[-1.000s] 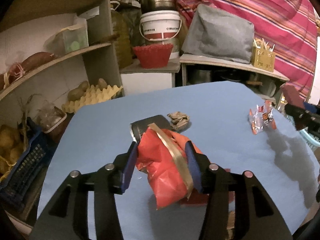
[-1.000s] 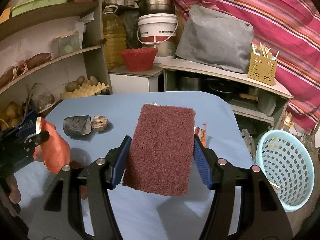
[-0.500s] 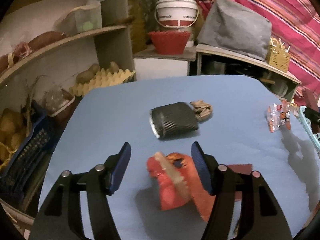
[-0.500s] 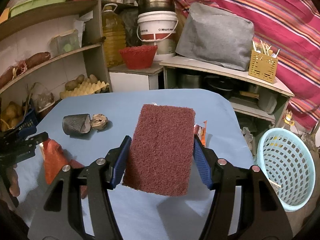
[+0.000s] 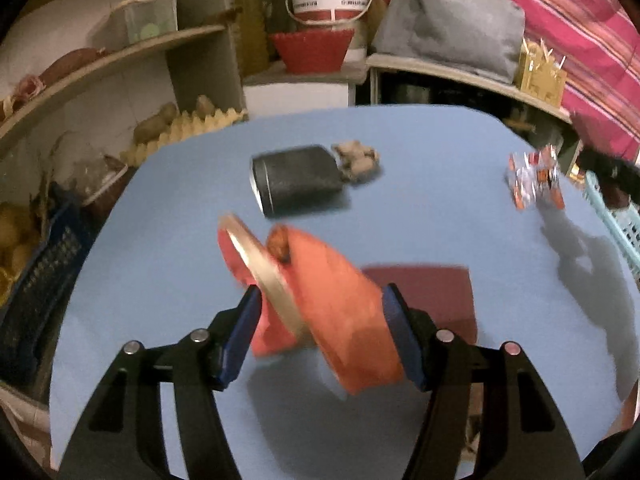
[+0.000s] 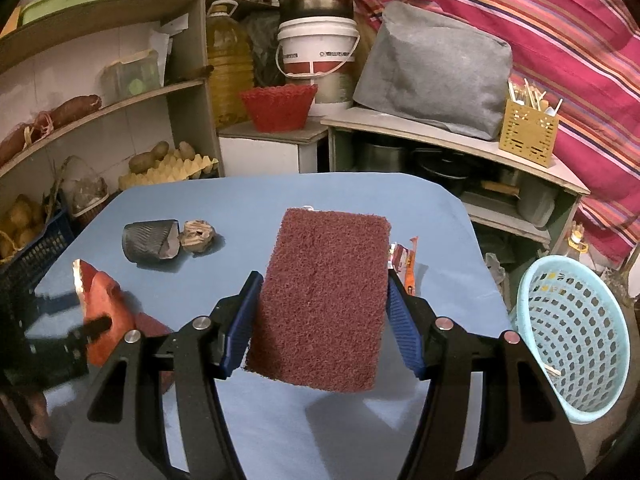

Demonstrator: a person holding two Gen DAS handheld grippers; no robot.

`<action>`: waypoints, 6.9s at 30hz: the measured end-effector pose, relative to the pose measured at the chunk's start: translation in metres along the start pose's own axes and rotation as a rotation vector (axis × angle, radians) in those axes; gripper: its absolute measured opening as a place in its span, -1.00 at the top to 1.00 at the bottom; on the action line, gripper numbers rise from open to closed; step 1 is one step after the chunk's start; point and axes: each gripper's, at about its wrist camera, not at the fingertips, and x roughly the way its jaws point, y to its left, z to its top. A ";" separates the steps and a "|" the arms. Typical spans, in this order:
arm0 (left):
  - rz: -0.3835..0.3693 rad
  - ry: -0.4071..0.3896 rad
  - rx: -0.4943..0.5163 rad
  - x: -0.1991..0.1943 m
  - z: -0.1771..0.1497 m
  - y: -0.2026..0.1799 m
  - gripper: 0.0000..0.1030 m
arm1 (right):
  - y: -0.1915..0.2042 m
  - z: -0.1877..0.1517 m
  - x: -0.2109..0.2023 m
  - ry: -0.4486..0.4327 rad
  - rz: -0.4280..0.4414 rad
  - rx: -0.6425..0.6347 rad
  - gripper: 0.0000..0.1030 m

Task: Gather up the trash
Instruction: 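Grasp the orange printed snack packet with the left tool while the right tool holds the pad, then carry the pad with the right tool while the left tool carries the orange packet to the wastebasket, then open the left tool over the wastebasket while the right tool releases the maroon pad into it, then move both tools back over the table toward the remaining trash, then grasp the clear orange-printed packet with the right tool while the left tool grasps the red chip bag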

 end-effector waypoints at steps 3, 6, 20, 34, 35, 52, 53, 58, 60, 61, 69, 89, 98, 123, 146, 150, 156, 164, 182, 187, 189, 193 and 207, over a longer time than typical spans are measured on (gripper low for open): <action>0.012 0.001 -0.026 -0.003 -0.011 -0.003 -0.21 | -0.003 0.000 0.000 0.001 0.003 0.010 -0.18; 0.024 -0.004 -0.030 -0.001 -0.017 -0.005 -0.21 | -0.004 0.000 0.000 0.001 0.005 0.010 -0.18; -0.001 0.033 -0.071 0.016 -0.004 0.000 0.42 | -0.009 0.000 -0.004 -0.012 0.009 0.019 -0.18; 0.001 -0.049 -0.059 -0.009 0.020 0.007 0.77 | -0.007 -0.003 -0.003 -0.015 -0.001 0.016 -0.18; 0.004 -0.063 -0.051 -0.012 0.021 0.007 0.77 | -0.008 -0.003 -0.003 -0.016 -0.001 0.016 -0.18; 0.046 -0.222 -0.023 -0.053 0.051 -0.004 0.78 | -0.022 0.002 -0.011 -0.049 -0.002 0.046 -0.18; 0.057 -0.238 -0.020 -0.056 0.054 -0.007 0.78 | -0.024 0.003 -0.012 -0.055 -0.003 0.043 -0.18; 0.048 -0.257 -0.040 -0.065 0.070 -0.021 0.78 | -0.043 0.007 -0.027 -0.092 -0.005 0.059 -0.18; 0.047 -0.267 -0.026 -0.067 0.074 -0.033 0.78 | -0.054 0.009 -0.033 -0.103 -0.012 0.074 -0.18; 0.043 -0.270 -0.018 -0.068 0.076 -0.041 0.78 | -0.064 0.010 -0.037 -0.113 -0.024 0.084 -0.18; -0.016 -0.274 0.010 -0.065 0.092 -0.098 0.78 | -0.134 0.008 -0.059 -0.139 -0.103 0.174 -0.18; -0.201 -0.254 0.147 -0.045 0.112 -0.249 0.78 | -0.254 -0.034 -0.092 -0.121 -0.317 0.251 -0.18; -0.329 -0.206 0.212 -0.030 0.107 -0.331 0.78 | -0.286 -0.050 -0.090 -0.088 -0.329 0.320 -0.18; -0.419 -0.106 0.235 0.006 0.114 -0.390 -0.35 | -0.317 -0.062 -0.074 -0.024 -0.358 0.386 -0.18; -0.128 -0.238 0.006 -0.070 0.118 -0.138 -0.79 | -0.229 -0.018 -0.029 -0.017 -0.322 0.282 -0.91; -0.053 -0.262 -0.013 -0.078 0.113 -0.095 -0.88 | -0.181 -0.009 -0.028 -0.033 -0.250 0.225 -0.91; 0.045 -0.248 -0.029 -0.075 0.092 -0.041 -0.91 | -0.125 0.000 -0.009 -0.018 -0.173 0.149 -0.91; 0.121 -0.230 -0.056 -0.054 0.064 0.000 -0.91 | -0.074 0.008 0.004 -0.035 -0.136 0.079 -0.92; 0.050 -0.030 -0.152 0.017 0.038 0.019 -0.91 | -0.042 0.006 0.038 0.011 -0.156 -0.014 -0.92; 0.044 0.018 -0.153 0.034 0.035 0.016 -0.91 | -0.041 0.006 0.041 0.012 -0.161 -0.024 -0.92; 0.029 0.033 -0.159 0.038 0.034 0.015 -0.91 | -0.043 0.005 0.044 0.018 -0.162 -0.019 -0.92; 0.007 0.045 -0.166 0.043 0.034 0.014 -0.76 | -0.046 0.005 0.055 0.044 -0.175 -0.012 -0.92; -0.046 0.082 -0.118 0.057 0.037 0.009 0.05 | -0.052 0.006 0.111 0.195 -0.251 0.009 -0.91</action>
